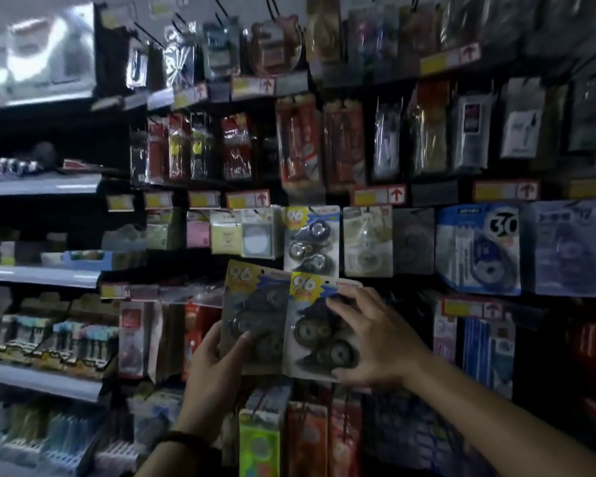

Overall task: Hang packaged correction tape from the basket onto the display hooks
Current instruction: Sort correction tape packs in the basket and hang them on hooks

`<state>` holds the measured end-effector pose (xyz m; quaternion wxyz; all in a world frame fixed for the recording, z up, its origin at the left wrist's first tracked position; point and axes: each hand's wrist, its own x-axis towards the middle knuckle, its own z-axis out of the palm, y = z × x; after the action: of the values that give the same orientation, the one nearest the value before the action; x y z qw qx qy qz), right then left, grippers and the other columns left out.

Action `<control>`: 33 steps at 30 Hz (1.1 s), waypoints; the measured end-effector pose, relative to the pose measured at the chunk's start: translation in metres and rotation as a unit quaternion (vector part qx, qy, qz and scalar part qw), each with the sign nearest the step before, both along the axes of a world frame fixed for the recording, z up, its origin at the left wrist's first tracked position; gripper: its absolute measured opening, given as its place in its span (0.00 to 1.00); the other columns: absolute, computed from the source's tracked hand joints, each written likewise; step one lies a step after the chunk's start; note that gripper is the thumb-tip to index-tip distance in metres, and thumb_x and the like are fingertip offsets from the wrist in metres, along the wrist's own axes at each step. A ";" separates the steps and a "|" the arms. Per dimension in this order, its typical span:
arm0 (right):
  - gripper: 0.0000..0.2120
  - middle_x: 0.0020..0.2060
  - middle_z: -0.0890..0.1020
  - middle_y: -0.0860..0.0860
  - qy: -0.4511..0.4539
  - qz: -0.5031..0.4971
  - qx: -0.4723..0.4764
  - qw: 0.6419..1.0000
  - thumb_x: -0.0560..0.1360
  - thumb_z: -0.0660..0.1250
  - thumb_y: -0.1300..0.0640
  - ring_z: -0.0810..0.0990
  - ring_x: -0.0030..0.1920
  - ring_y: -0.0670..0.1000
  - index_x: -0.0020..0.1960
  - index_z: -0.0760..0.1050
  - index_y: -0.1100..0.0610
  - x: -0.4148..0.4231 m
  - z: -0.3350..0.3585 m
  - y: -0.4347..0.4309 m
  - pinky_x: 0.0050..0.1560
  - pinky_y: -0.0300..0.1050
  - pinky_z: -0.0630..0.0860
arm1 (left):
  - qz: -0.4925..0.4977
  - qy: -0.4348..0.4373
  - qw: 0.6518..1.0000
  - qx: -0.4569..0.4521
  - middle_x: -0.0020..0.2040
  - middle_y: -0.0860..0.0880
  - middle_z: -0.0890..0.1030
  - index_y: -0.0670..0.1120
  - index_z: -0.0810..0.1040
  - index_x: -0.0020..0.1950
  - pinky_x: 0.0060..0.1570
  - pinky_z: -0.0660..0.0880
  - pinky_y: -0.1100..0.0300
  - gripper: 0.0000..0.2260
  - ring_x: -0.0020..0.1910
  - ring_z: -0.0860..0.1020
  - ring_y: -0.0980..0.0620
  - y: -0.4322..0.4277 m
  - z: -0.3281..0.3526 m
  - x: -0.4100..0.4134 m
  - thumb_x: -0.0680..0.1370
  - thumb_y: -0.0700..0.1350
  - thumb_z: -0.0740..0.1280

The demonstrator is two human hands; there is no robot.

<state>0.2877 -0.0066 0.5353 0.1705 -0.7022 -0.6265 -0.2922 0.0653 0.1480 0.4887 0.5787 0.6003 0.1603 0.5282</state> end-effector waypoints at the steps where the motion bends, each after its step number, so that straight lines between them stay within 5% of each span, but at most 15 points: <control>1: 0.55 0.77 0.61 0.49 -0.012 -0.008 0.001 1.000 0.60 0.70 0.27 0.59 0.78 0.53 0.81 0.63 0.50 0.004 0.011 0.007 0.71 0.54 0.74 | 0.026 -0.003 0.999 0.018 0.52 0.51 0.90 0.53 0.85 0.56 0.54 0.81 0.49 0.09 0.57 0.87 0.45 0.006 0.004 0.002 0.82 0.40 0.71; 7: 0.53 0.73 0.65 0.55 -0.086 -0.055 0.032 0.994 0.61 0.73 0.29 0.63 0.75 0.58 0.78 0.66 0.54 0.023 0.068 0.055 0.65 0.61 0.77 | 0.061 -0.007 0.996 0.068 0.48 0.60 0.88 0.59 0.83 0.55 0.39 0.82 0.62 0.10 0.47 0.87 0.59 0.024 0.029 0.005 0.82 0.43 0.71; 11: 0.52 0.73 0.66 0.59 -0.129 -0.080 0.038 0.988 0.62 0.76 0.32 0.64 0.74 0.61 0.77 0.66 0.56 0.032 0.089 0.086 0.68 0.61 0.75 | 0.060 -0.008 0.995 0.073 0.50 0.56 0.89 0.56 0.83 0.58 0.44 0.83 0.57 0.08 0.51 0.88 0.53 0.033 0.038 0.012 0.82 0.44 0.71; 14: 0.51 0.74 0.66 0.61 -0.142 -0.096 0.046 0.984 0.61 0.77 0.35 0.64 0.75 0.63 0.77 0.67 0.57 0.037 0.099 0.101 0.69 0.62 0.74 | 0.036 -0.021 0.997 0.066 0.49 0.52 0.88 0.54 0.82 0.58 0.34 0.82 0.63 0.08 0.46 0.88 0.55 0.036 0.043 0.017 0.82 0.42 0.71; 21: 0.50 0.78 0.61 0.60 -0.158 -0.146 0.023 0.976 0.66 0.75 0.35 0.58 0.78 0.61 0.81 0.61 0.54 0.042 0.111 0.119 0.71 0.60 0.70 | -0.018 -0.041 0.998 0.041 0.54 0.48 0.88 0.55 0.83 0.60 0.40 0.86 0.46 0.08 0.52 0.88 0.44 0.044 0.053 0.026 0.82 0.44 0.71; 30: 0.50 0.81 0.56 0.60 -0.154 -0.180 -0.003 0.972 0.69 0.75 0.38 0.55 0.80 0.62 0.82 0.56 0.53 0.043 0.111 0.130 0.77 0.60 0.61 | -0.023 -0.039 0.998 0.045 0.52 0.48 0.88 0.53 0.82 0.59 0.41 0.86 0.42 0.08 0.49 0.88 0.47 0.057 0.060 0.040 0.83 0.42 0.69; 33: 0.42 0.82 0.55 0.59 -0.113 -0.141 0.023 0.983 0.75 0.69 0.40 0.55 0.80 0.61 0.82 0.56 0.54 0.036 0.108 0.122 0.79 0.60 0.60 | -0.029 -0.041 0.998 0.032 0.55 0.48 0.87 0.54 0.81 0.61 0.42 0.86 0.41 0.08 0.52 0.88 0.44 0.059 0.061 0.045 0.83 0.44 0.70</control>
<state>0.3238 0.1157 0.6430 0.0719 -0.7415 -0.5296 -0.4056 0.1098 0.2071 0.5500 0.5809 0.6006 0.1020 0.5399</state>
